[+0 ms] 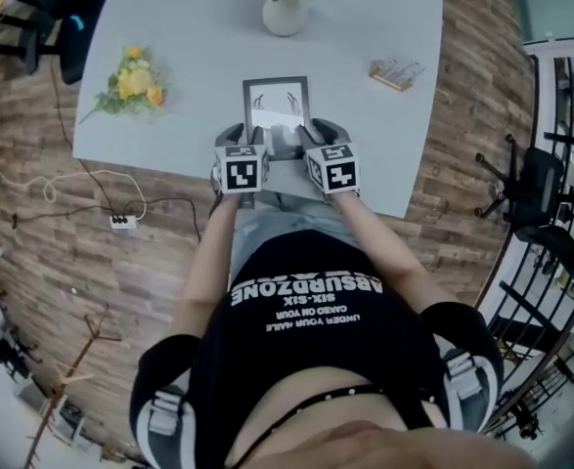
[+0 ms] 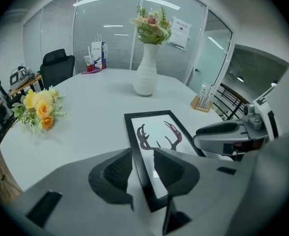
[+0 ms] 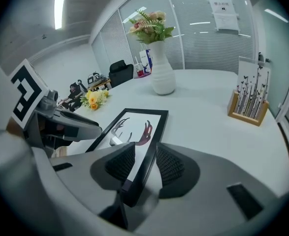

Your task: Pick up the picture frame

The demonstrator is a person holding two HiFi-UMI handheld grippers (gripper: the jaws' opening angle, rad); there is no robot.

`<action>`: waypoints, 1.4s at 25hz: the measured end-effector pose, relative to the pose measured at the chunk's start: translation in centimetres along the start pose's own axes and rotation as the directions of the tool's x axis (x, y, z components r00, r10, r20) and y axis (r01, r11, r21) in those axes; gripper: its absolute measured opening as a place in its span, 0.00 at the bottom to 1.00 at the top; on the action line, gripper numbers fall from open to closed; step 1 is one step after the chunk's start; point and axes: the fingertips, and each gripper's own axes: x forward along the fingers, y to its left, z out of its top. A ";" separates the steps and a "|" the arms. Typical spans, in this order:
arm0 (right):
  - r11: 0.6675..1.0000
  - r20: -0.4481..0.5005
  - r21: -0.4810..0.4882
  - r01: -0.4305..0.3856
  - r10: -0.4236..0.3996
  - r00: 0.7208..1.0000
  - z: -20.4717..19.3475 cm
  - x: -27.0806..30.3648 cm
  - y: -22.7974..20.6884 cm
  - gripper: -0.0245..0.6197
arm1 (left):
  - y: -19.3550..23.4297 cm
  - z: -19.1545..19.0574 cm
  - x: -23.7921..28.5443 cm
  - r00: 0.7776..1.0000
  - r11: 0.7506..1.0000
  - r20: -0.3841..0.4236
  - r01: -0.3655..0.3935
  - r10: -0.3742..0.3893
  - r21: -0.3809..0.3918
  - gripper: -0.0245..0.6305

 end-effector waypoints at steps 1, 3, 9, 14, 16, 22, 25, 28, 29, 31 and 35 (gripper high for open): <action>1.000 -0.012 0.001 0.000 0.000 1.000 -0.3 0.2 0.0 0.26 | 0.1 -0.3 0.3 1.000 1.000 -0.013 0.001 -0.002 -0.009 0.23; 1.000 -0.039 -0.003 0.002 -0.002 0.999 -1.1 0.6 -0.1 0.26 | 0.3 -1.0 0.9 0.999 1.000 -0.042 0.003 -0.004 -0.018 0.23; 0.995 -0.045 0.095 -0.024 0.029 0.999 -2.2 1.3 -0.4 0.20 | 0.7 -2.3 2.1 0.998 0.998 -0.024 0.050 -0.051 -0.028 0.23; 0.989 -0.052 0.138 -0.056 0.063 0.997 -2.3 1.4 -0.6 0.20 | 0.6 -2.6 2.2 0.998 0.998 -0.005 0.065 -0.065 -0.015 0.23; 0.990 -0.046 0.131 -0.048 0.055 0.997 -2.4 1.5 -0.7 0.20 | 0.6 -2.6 2.2 0.998 0.998 -0.001 0.065 -0.065 -0.021 0.23; 0.989 -0.061 0.145 -0.027 0.036 0.997 -2.4 1.4 -0.7 0.20 | 0.6 -2.6 2.3 0.998 0.998 -0.013 0.056 -0.056 -0.039 0.23; 0.990 -0.087 0.141 -0.015 0.027 0.996 -2.4 1.4 -0.7 0.19 | 0.7 -2.3 2.3 0.996 0.997 -0.063 0.060 -0.064 -0.055 0.23; 0.991 -0.098 0.133 -0.005 0.019 0.995 -2.2 1.3 -0.6 0.19 | 0.8 -2.3 2.2 0.994 0.998 -0.098 0.051 -0.055 -0.046 0.23; 0.992 -0.098 0.129 -0.002 0.015 0.995 -2.1 1.2 -0.6 0.19 | 0.7 -2.3 2.1 0.994 0.998 -0.101 0.049 -0.053 -0.040 0.23; 0.993 -0.097 0.122 0.001 0.011 0.995 -1.9 0.8 -0.5 0.19 | 0.6 -2.3 1.9 0.994 0.998 -0.098 0.048 -0.052 -0.040 0.23; 0.992 -0.088 0.127 -0.016 0.027 0.996 -1.4 0.2 -0.2 0.19 | 0.7 -2.1 1.1 0.994 0.997 -0.094 0.052 -0.058 -0.063 0.23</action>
